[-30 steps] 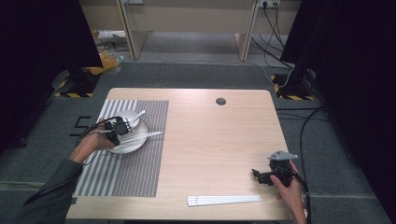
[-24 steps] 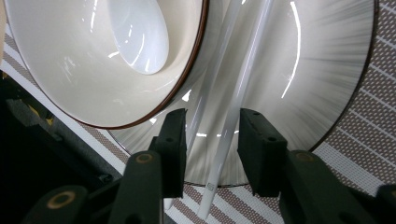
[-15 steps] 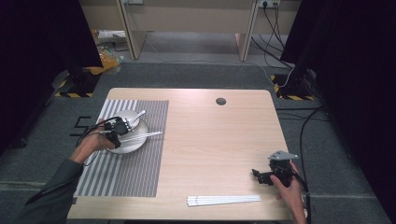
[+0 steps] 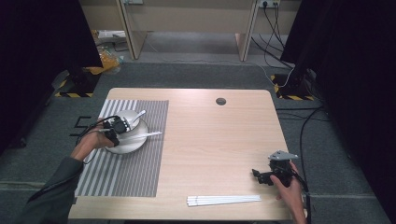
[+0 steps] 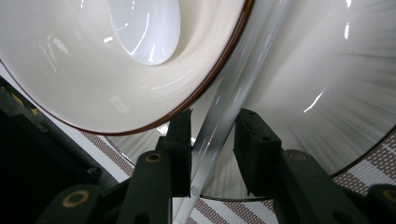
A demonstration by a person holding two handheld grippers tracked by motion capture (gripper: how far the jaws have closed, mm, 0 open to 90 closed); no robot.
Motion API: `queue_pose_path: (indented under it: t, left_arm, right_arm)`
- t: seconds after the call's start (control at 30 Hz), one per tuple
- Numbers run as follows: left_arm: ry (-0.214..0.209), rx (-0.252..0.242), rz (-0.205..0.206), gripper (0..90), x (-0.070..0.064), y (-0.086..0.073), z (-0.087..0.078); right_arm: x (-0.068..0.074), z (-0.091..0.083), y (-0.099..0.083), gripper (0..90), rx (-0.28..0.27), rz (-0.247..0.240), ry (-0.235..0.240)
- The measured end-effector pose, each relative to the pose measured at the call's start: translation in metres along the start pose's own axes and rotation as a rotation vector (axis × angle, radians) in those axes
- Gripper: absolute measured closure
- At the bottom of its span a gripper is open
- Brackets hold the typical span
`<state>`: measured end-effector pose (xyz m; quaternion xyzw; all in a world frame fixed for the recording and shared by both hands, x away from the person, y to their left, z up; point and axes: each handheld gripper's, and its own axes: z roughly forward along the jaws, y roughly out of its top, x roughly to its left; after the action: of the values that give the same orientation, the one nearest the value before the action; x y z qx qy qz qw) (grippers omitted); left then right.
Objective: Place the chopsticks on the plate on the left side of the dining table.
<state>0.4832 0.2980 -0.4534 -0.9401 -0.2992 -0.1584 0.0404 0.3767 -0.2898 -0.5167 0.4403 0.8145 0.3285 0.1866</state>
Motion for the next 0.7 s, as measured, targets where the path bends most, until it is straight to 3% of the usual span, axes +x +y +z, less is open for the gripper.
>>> queue_pose_path:
  t: [0.7]
  left_arm:
    - [-0.003, 0.012, -0.024, 63.8, 0.0065, -0.0072, 0.0032]
  right_arm:
    - [0.0, 0.0, 0.0, 0.6, 0.0, 0.0, 0.0]
